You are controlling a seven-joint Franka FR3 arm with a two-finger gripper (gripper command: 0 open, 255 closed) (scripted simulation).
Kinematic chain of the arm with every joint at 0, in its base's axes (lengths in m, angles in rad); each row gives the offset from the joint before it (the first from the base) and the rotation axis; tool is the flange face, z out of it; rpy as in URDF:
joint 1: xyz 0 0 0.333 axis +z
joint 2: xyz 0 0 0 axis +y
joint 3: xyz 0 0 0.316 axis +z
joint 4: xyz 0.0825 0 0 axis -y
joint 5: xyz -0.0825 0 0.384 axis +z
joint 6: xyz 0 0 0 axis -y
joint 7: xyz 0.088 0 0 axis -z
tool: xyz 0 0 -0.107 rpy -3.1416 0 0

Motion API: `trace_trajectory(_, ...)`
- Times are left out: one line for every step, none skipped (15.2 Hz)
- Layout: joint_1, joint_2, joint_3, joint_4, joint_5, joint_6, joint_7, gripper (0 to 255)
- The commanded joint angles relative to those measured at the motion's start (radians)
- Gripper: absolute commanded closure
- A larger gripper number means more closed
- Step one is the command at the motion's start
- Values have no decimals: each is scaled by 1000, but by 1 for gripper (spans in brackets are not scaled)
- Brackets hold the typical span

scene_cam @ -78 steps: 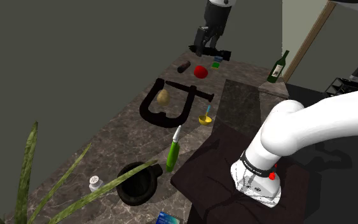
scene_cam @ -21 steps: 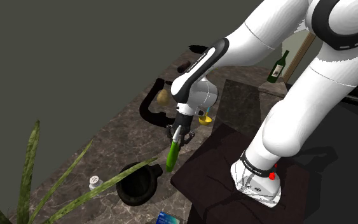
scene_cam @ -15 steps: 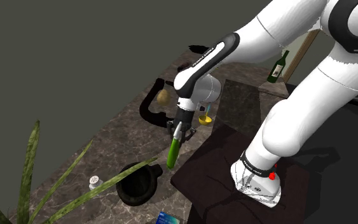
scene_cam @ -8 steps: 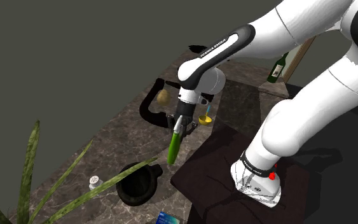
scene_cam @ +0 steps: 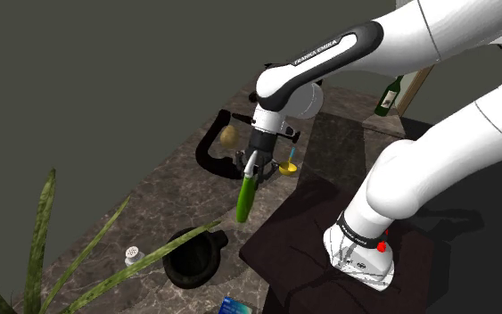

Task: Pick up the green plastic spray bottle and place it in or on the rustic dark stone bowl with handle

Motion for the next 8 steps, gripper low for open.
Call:
trace_trajectory(-5, -28, -3, 9, -15, -34, 20, 255)
trace_trajectory(-6, -39, -4, 14, -21, -49, 29, 255)
trace_trajectory(-8, -51, -6, 20, -28, -64, 38, 255)
trace_trajectory(-10, -62, -7, 25, -33, -79, 46, 255)
trace_trajectory(-12, -73, -8, 31, -39, -94, 55, 255)
trace_trajectory(-13, -83, -10, 37, -45, -108, 63, 255)
trace_trajectory(-15, -93, -11, 43, -50, -123, 71, 255)
trace_trajectory(-16, -103, -13, 50, -55, -138, 79, 255)
